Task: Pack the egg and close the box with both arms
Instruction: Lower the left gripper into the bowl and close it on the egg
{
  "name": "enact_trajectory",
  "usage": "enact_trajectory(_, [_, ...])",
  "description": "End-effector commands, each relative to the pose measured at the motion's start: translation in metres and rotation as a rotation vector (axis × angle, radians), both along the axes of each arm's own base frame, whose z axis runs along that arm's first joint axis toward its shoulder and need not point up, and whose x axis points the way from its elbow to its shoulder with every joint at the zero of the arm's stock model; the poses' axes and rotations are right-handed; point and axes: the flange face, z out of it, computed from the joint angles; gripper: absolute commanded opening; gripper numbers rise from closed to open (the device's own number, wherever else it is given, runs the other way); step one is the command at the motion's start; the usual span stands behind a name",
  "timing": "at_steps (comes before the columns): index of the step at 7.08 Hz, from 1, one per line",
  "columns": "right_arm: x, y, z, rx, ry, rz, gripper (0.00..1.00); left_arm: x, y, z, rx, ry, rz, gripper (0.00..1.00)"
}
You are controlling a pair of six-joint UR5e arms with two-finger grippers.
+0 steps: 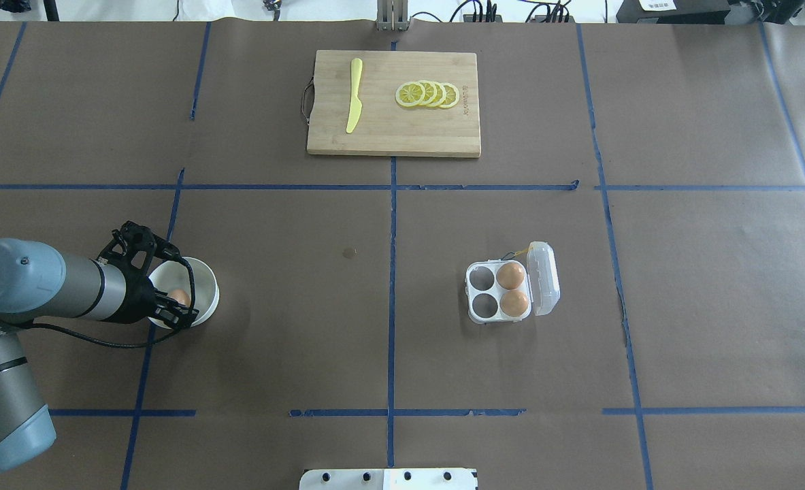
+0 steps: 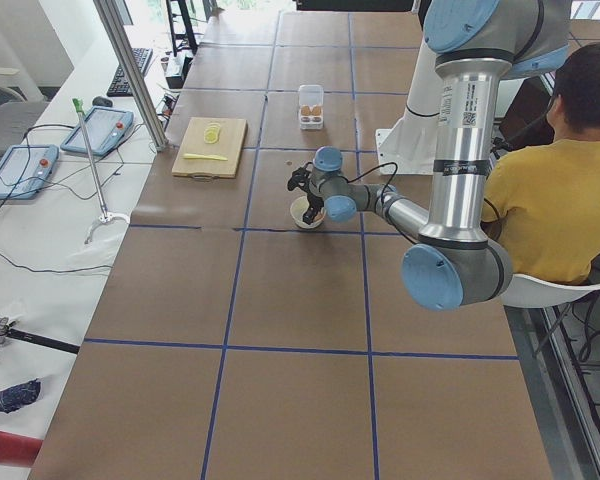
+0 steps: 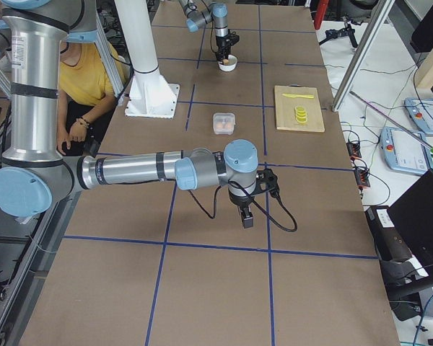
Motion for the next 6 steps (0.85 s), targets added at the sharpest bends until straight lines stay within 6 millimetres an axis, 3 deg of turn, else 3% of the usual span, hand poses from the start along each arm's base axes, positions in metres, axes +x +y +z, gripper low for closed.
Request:
enact_trajectory(1, [0.0,0.0,0.0,0.0,0.0,0.0,1.0,0.0,0.001,0.002,-0.002,-0.002,0.003,0.51])
enact_trajectory(4, [0.0,-0.001,-0.001,0.001,0.0,0.0,1.0,-0.001,0.001,-0.009,0.01,0.015,0.002,0.07])
enact_trajectory(5, [0.0,-0.001,-0.001,0.001,0.0,0.0,1.0,-0.004,-0.002,-0.017,0.02,0.03,-0.005,0.0])
enact_trajectory(6, [-0.001,-0.001,-0.001,0.001,0.0,-0.002,1.0,-0.01,-0.003,-0.031,0.056,0.052,0.001,0.0])
